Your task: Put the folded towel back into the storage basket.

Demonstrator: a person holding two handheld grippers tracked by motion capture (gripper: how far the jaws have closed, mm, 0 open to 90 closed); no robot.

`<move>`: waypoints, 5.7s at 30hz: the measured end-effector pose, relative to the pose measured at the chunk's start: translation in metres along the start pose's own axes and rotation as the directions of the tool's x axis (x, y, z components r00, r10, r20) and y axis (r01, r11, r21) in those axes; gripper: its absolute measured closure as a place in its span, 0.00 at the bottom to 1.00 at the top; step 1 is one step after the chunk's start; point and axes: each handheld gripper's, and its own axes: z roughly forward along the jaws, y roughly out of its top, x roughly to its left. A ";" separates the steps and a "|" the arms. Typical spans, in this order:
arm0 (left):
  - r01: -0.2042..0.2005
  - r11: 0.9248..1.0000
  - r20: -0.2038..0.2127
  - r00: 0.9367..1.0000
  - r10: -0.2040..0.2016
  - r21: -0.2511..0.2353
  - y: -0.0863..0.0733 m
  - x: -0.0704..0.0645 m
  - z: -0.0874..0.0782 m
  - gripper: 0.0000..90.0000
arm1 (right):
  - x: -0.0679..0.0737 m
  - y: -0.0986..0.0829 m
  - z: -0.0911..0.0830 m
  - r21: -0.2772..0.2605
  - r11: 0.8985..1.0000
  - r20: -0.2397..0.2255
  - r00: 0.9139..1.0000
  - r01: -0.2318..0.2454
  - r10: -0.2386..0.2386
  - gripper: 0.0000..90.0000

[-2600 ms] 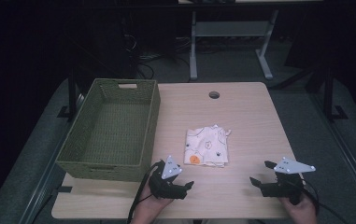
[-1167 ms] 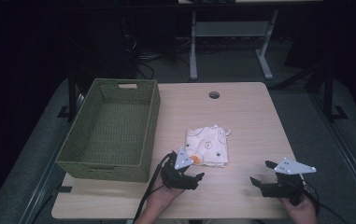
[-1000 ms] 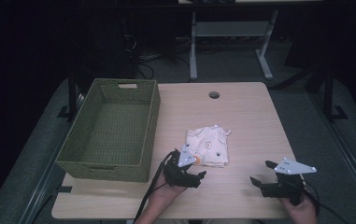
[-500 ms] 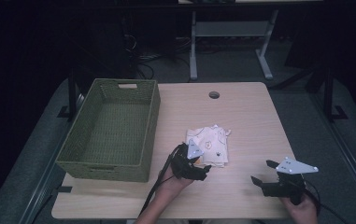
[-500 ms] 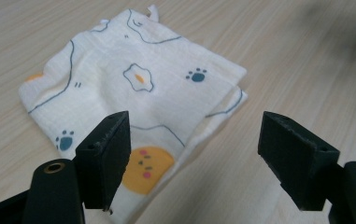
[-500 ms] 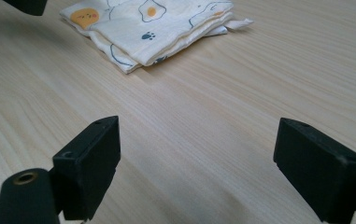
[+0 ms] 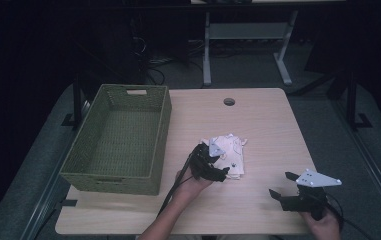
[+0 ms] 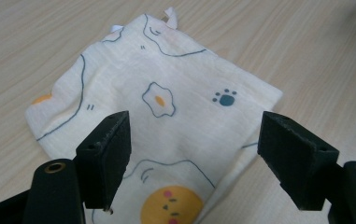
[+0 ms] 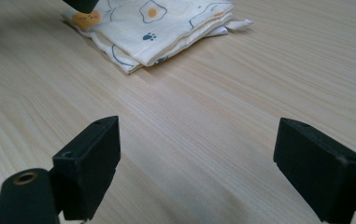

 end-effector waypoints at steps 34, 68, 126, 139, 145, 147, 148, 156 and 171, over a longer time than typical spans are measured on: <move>0.087 0.981 0.005 0.996 -0.089 0.172 0.020 0.026 0.055 0.30 | -0.003 0.000 -0.003 -0.023 1.000 -0.010 1.000 -0.012 0.012 0.16; 0.118 0.978 0.014 0.992 -0.122 0.170 0.016 0.034 0.047 0.87 | 0.000 0.001 -0.002 -0.021 1.000 -0.013 1.000 -0.001 0.000 0.16; 0.346 0.937 0.377 0.862 -0.337 0.046 0.033 0.067 -0.065 0.92 | -0.001 -0.001 -0.003 -0.020 1.000 0.011 1.000 -0.012 0.012 0.16; 0.388 0.922 0.420 0.835 -0.356 0.011 0.026 0.084 -0.094 0.91 | -0.002 -0.001 0.001 -0.005 1.000 0.027 1.000 -0.007 0.007 0.16; 0.428 0.904 0.443 0.812 -0.381 -0.007 0.021 0.097 -0.108 0.92 | -0.004 -0.002 0.002 -0.006 1.000 0.025 1.000 -0.013 0.013 0.16; 0.432 0.902 0.449 0.809 -0.381 -0.012 0.021 0.099 -0.112 0.91 | -0.004 -0.002 0.002 -0.007 1.000 0.029 0.999 -0.014 0.015 0.16; 0.431 0.902 0.447 0.810 -0.380 -0.014 0.021 0.100 -0.115 0.91 | -0.005 -0.002 0.002 -0.007 1.000 0.032 0.999 -0.017 0.017 0.16; 0.448 0.894 0.435 0.810 -0.394 -0.023 0.016 0.116 -0.132 0.91 | -0.006 -0.002 0.003 -0.007 1.000 0.036 0.999 -0.030 0.031 0.16; 0.480 0.875 0.400 0.814 -0.421 -0.057 0.005 0.144 -0.167 0.91 | -0.009 -0.003 0.003 -0.007 0.999 0.052 0.997 -0.048 0.048 0.16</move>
